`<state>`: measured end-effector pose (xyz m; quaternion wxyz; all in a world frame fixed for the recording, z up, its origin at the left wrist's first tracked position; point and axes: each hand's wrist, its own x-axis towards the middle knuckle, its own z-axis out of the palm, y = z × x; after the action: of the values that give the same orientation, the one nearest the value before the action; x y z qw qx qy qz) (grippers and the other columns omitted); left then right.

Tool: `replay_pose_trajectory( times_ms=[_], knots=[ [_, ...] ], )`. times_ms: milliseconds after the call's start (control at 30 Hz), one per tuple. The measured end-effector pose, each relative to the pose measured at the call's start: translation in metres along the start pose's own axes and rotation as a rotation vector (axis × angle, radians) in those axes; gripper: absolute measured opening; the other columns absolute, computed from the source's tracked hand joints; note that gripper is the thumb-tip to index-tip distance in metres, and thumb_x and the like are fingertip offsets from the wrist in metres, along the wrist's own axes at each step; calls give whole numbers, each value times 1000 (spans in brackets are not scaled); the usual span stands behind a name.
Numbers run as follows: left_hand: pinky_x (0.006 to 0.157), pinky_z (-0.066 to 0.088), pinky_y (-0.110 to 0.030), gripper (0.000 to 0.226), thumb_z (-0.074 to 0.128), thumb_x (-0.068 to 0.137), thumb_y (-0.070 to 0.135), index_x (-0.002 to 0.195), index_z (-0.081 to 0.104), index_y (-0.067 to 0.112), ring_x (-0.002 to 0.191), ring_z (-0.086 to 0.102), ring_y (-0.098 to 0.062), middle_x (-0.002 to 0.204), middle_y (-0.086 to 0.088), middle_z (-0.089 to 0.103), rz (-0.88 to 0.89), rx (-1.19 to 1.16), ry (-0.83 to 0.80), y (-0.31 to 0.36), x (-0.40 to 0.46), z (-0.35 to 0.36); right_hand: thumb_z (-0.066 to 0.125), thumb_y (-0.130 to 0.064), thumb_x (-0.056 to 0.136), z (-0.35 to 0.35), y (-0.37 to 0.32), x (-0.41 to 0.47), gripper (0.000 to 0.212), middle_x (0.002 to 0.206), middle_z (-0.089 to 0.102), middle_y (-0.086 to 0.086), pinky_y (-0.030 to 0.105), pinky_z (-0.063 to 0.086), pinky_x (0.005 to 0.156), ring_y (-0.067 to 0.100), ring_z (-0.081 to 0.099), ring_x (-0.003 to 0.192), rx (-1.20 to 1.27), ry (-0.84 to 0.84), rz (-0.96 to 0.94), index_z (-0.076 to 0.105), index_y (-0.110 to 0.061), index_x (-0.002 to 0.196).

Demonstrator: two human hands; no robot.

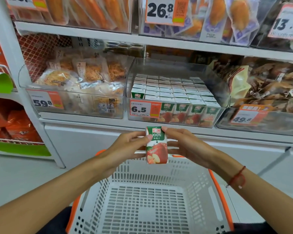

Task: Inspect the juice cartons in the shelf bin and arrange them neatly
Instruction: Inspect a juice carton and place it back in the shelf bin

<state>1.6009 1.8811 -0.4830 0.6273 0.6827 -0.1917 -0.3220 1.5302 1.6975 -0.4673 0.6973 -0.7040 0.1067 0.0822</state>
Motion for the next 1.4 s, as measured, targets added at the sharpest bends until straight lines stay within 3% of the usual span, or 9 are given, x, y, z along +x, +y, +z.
replay_pose_trajectory(
  times_ms=[100, 233, 433, 567, 733, 833, 1200, 1300, 1400],
  knots=[
    [69, 55, -13, 20, 59, 96, 32, 114, 64, 30, 94, 71, -5, 107, 6, 75, 18, -14, 34, 0, 5, -1, 53, -40, 97, -2, 1, 5, 36, 113, 73, 2, 22, 55, 79, 13, 69, 97, -16, -4, -4, 70, -15, 116],
    [82, 56, -18, 31, 58, 96, 31, 126, 61, 25, 102, 69, -7, 112, 6, 73, -10, 13, -27, -3, 11, -2, 50, -39, 99, 0, 11, 6, 34, 107, 75, 2, 19, 55, 73, 14, 71, 94, -49, 74, -63, 68, -16, 115],
    [72, 57, -17, 26, 60, 94, 33, 118, 58, 42, 95, 72, -6, 103, 10, 76, -54, 5, -110, -5, 15, -3, 49, -41, 99, -1, 18, 5, 37, 105, 75, 2, 18, 54, 70, 14, 72, 91, -26, 113, -54, 70, -15, 114],
    [68, 57, -17, 27, 62, 93, 33, 118, 59, 40, 92, 73, -9, 101, 7, 76, -17, 6, -85, -5, 13, -2, 48, -40, 99, -5, 17, 3, 35, 110, 73, -1, 18, 53, 75, 11, 70, 94, 7, 29, -28, 67, -20, 120],
    [74, 59, -20, 35, 60, 94, 29, 129, 58, 31, 98, 71, -12, 109, 1, 74, 30, -24, -3, -3, 11, 1, 54, -20, 98, -13, 14, -3, 36, 126, 67, 3, 30, 49, 97, 24, 61, 118, -33, -115, -7, 57, -26, 133],
    [78, 58, -21, 37, 58, 95, 30, 133, 57, 29, 102, 70, -12, 114, 1, 73, 31, -37, 9, -3, 10, 2, 59, -3, 94, -14, 14, -7, 43, 119, 70, 8, 26, 50, 98, 21, 64, 115, -57, -138, -39, 57, -22, 132],
    [71, 59, -19, 34, 65, 91, 29, 125, 60, 23, 94, 73, -12, 103, 0, 76, 10, -80, 74, -5, 15, 4, 69, -6, 87, -13, 17, -13, 49, 117, 69, 12, 31, 52, 99, 21, 66, 110, -117, 4, -53, 58, -25, 131],
    [70, 60, -21, 33, 65, 91, 28, 120, 59, 14, 87, 74, -14, 97, -5, 77, -16, -106, 103, -7, 15, 6, 76, -12, 82, -10, 17, -12, 50, 113, 69, 10, 29, 56, 90, 16, 69, 101, -184, 82, -61, 60, -29, 127],
    [70, 59, -19, 34, 66, 90, 31, 118, 57, 14, 84, 74, -17, 90, -7, 77, -21, -97, 85, -8, 13, 12, 85, -19, 72, 1, 20, -11, 54, 96, 68, -3, 26, 58, 73, 2, 68, 78, -381, 263, -139, 63, -31, 120]
  ],
)
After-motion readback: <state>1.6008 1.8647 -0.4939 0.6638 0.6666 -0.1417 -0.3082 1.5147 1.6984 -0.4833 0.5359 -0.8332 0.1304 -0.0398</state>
